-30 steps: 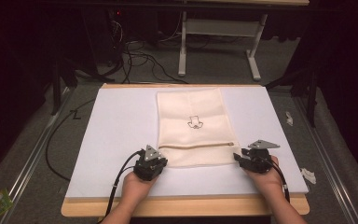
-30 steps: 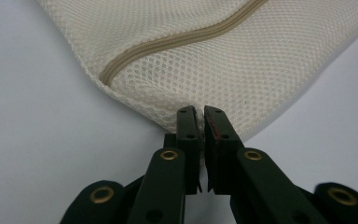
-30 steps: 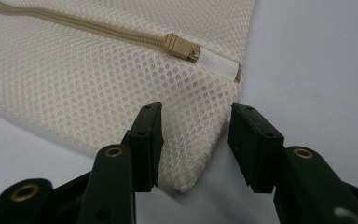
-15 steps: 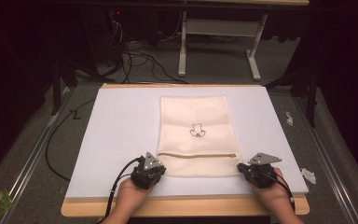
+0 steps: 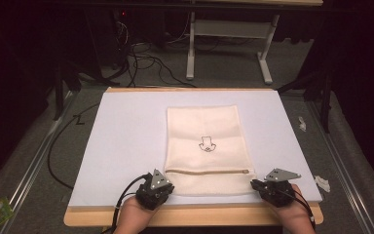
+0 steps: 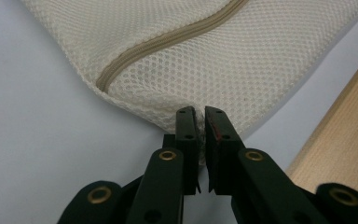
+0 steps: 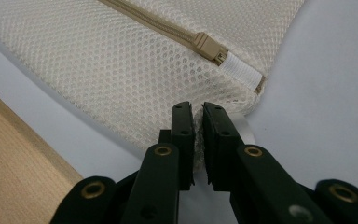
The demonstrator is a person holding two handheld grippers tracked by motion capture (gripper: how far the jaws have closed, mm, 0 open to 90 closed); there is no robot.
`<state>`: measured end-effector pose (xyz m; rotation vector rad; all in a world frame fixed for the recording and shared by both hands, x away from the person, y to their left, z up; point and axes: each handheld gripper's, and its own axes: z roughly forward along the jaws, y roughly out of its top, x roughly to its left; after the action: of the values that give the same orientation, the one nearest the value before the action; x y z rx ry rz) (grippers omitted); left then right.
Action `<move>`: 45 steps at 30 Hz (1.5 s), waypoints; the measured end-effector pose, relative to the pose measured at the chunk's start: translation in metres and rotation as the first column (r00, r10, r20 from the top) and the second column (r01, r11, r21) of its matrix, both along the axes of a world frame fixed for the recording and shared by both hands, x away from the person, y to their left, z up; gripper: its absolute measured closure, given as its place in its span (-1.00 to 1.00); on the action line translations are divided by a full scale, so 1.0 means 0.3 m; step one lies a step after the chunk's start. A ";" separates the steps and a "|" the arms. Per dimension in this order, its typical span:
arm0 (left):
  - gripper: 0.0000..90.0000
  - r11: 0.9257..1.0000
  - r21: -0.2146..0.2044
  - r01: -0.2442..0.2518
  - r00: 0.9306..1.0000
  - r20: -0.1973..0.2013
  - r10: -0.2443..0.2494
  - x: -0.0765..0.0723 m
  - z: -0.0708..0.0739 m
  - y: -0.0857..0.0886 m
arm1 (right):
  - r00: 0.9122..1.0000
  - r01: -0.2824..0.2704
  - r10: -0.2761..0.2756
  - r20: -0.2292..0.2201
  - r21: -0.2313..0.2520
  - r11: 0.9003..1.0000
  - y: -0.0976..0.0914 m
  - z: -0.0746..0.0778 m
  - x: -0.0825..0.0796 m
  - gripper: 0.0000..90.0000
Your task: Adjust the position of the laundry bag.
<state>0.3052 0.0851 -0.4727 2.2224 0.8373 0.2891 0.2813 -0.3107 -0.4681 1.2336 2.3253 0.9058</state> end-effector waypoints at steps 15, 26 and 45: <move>-0.05 0.984 -0.073 -0.165 0.976 0.128 0.173 0.062 0.034 0.102 | 0.987 0.112 -0.130 0.090 0.181 0.977 -0.068 0.044 0.055 0.31; 0.02 0.966 -0.142 -0.218 0.959 0.154 0.239 0.082 0.038 0.144 | 0.979 0.161 -0.186 0.079 0.251 0.955 -0.084 0.037 0.150 0.29; 0.07 0.960 -0.213 -0.182 0.964 0.153 0.217 0.096 0.048 0.150 | 0.983 0.178 -0.167 -0.070 0.184 0.967 -0.058 -0.024 0.143 0.44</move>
<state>0.3338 0.1302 -0.4585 1.9006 0.9527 0.4703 0.3242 -0.3282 -0.4754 1.5286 2.1694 1.0641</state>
